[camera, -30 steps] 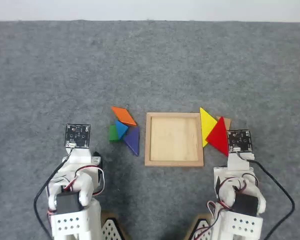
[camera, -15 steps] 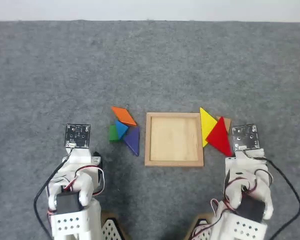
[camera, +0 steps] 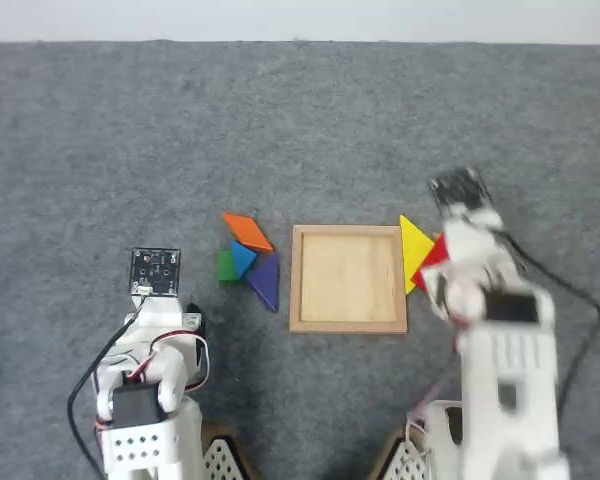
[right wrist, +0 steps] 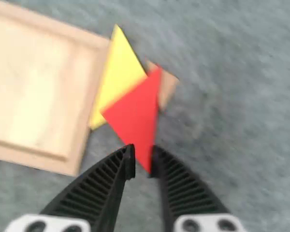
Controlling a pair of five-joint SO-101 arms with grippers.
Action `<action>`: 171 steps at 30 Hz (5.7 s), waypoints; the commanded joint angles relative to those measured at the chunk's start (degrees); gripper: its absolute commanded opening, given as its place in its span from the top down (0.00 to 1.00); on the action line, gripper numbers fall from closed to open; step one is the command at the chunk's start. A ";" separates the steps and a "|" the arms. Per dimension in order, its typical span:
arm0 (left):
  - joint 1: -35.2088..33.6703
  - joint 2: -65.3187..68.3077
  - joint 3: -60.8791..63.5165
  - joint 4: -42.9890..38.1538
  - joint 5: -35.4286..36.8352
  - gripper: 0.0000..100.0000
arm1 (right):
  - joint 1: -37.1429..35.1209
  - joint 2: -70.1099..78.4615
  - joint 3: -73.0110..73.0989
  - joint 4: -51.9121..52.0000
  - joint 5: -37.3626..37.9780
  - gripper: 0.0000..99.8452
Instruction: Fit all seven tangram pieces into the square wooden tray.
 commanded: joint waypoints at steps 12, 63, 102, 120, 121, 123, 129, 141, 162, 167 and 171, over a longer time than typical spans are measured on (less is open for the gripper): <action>0.00 -1.32 -0.66 0.35 0.62 0.90 | -5.58 39.43 -19.60 -3.65 -16.88 0.73; 0.00 -1.32 -0.66 0.35 0.62 0.90 | -4.09 50.42 -25.49 -0.22 -19.69 0.73; 0.00 -1.32 -0.66 0.35 0.62 0.90 | 0.22 29.85 -18.90 6.81 -11.78 0.94; 0.00 -1.32 -0.66 0.35 0.62 0.90 | -10.07 28.18 3.43 5.93 8.44 0.70; 0.00 -1.32 -0.66 0.35 0.62 0.90 | -9.98 29.67 3.60 4.79 8.44 0.70; 0.00 -1.32 -0.66 0.35 0.62 0.90 | -9.98 32.84 3.52 2.42 8.44 0.70; 0.00 -1.32 -0.66 0.35 0.62 0.90 | -7.52 41.89 -0.97 0.92 6.15 0.71; 0.00 -1.32 -0.66 0.35 0.62 0.90 | 7.60 44.18 -9.76 -4.26 4.66 0.91; 0.00 -1.32 -0.66 0.35 0.62 0.90 | 12.97 44.18 -37.10 11.82 -3.69 0.95; 0.00 -1.32 -0.66 0.35 0.62 0.90 | 9.80 44.70 -37.19 12.35 -4.84 0.95; 0.00 -1.32 -0.66 0.35 0.62 0.90 | 9.98 44.70 -37.10 12.18 -5.01 0.88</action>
